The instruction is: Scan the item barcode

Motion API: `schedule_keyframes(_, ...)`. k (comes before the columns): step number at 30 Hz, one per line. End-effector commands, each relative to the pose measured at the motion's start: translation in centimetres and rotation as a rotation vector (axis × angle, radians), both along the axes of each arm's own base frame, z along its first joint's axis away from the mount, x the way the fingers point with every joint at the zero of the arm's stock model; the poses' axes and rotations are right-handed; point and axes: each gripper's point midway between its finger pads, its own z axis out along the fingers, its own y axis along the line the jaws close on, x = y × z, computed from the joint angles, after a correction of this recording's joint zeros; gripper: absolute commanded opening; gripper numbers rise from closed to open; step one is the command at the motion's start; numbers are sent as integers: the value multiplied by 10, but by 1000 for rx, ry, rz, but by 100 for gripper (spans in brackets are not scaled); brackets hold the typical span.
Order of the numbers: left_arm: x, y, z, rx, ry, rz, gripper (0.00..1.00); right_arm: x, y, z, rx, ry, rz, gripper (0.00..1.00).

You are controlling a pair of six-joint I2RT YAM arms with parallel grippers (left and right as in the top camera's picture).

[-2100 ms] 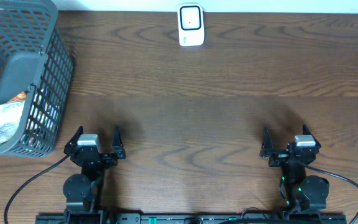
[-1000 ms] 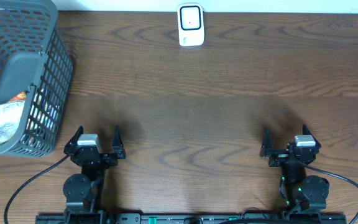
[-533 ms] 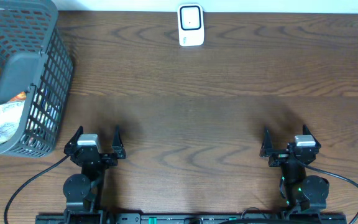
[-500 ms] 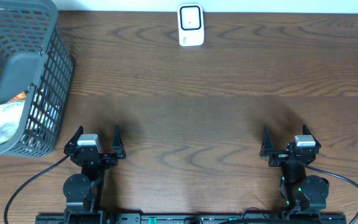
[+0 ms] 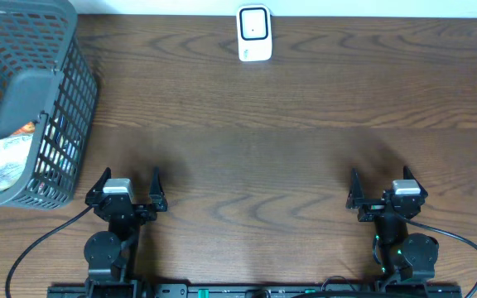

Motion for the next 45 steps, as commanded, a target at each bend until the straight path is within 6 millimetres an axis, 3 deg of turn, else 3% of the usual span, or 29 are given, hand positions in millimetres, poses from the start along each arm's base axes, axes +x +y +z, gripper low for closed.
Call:
schedule_keyframes(1,-1,0,-15,7,47,-4,98,0,-1,-1,-13,0,-4,99)
schedule_keyframes(14,-1,-2,-13,-6,39,-9,98,0,-1,-1,-13,0,-4,99)
schedule_keyframes(16,-1,-16,-7,-97,21,-82,98,0,-1,-1,-13,0,-4,99)
schedule_keyframes(20,-19,-74,-4,-413,107,-402,98,0,-1,-1,-13,0,-4,99)
schedule_keyframes(23,-20,-79,7,-508,95,-430,98,0,-1,-1,-12,0,-4,99)
schedule_keyframes(26,-20,-79,34,-533,-8,-457,98,0,-1,-1,-12,0,-4,99)
schedule_keyframes(31,-42,-78,122,-500,-363,-555,97,0,-1,-1,-12,0,-4,99)
schedule_keyframes(33,-52,-69,156,-488,-477,-526,98,0,-1,-1,-13,0,-4,99)
schedule_keyframes(39,-59,-62,206,-297,-552,-446,97,0,-1,-1,-13,0,-4,99)
schedule_keyframes(45,-36,-59,243,-187,-475,-387,98,0,-1,-1,-13,0,-4,99)
